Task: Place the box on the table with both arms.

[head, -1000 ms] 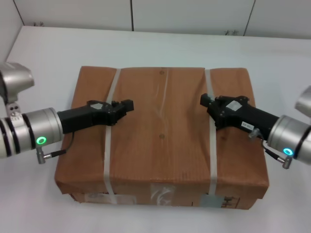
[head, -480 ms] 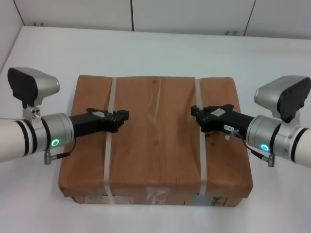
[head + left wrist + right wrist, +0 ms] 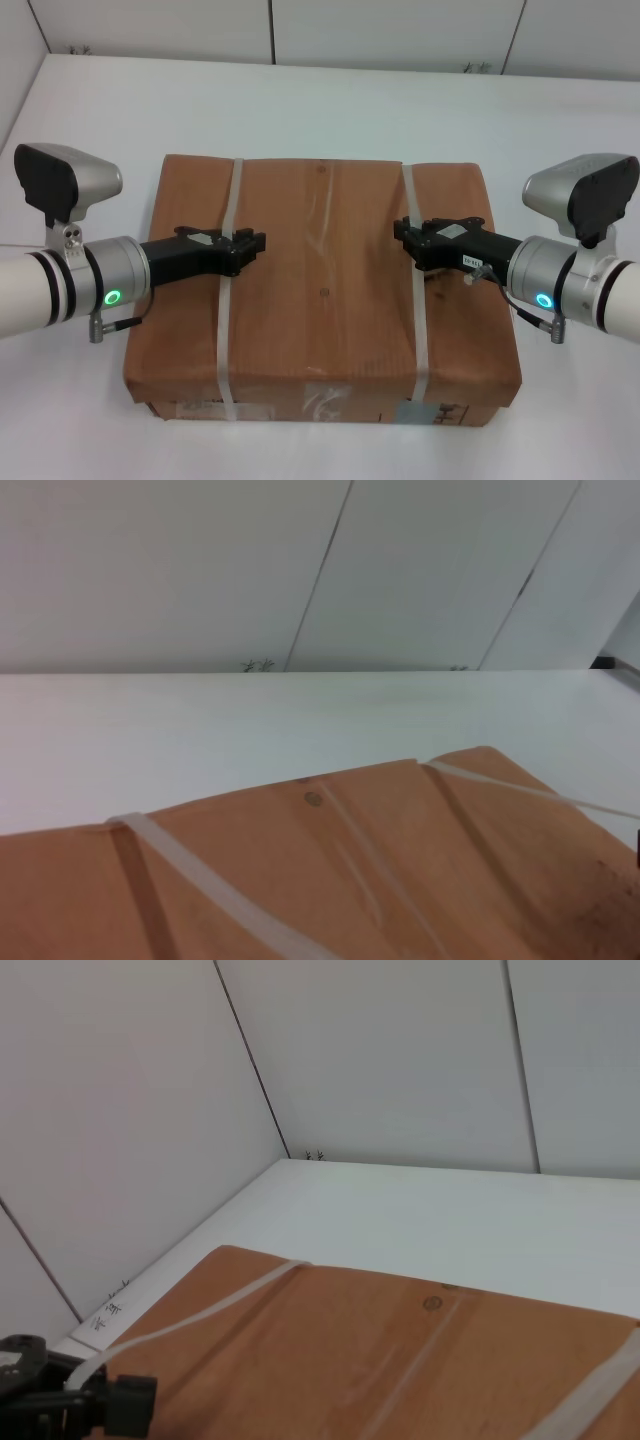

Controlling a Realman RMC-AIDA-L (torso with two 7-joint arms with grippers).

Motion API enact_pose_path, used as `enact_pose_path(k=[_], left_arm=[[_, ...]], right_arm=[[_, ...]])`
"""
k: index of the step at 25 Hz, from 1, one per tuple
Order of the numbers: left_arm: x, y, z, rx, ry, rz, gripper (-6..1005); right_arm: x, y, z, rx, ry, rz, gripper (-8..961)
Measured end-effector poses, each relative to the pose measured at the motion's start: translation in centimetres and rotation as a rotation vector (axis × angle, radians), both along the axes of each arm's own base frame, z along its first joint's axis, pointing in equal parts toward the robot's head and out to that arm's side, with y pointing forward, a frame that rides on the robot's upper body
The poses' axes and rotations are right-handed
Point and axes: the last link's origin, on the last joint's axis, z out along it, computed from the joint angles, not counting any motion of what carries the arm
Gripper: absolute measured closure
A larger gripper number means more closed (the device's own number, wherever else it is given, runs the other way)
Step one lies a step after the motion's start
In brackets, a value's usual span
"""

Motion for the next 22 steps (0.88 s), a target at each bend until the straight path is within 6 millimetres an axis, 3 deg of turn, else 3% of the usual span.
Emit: enact_pose_path(k=[2,7,12,18,21,22], left_arm=[[-0.1,0.0,0.0,0.002,0.003,0.002,875],[-0.6,-0.2,0.0,0.019,0.026,-0.003,672],[-1.1,-0.4,0.1,0.04,0.037,0.013,577],[-1.8,-0.7,0.7,0.075,0.027,0.024,464],[-1.8,-0.9,1.2,0.093,-0.002,0.009,216],[-1.7,-1.0,1.4,0.096,-0.01,0.002,204]], right_arm=[[0.1,-0.1,0.0,0.001,0.001,-0.003,909],[0.3,-0.2,0.2,0.009,0.012,-0.012,735],[1.3,-0.5,0.5,0.036,0.024,-0.05,487],[2.7,-0.8,1.4,0.113,0.04,-0.091,356],[3.4,-0.9,2.4,0.173,0.062,-0.094,291],[3.7,-0.9,2.9,0.195,0.07,-0.093,269]])
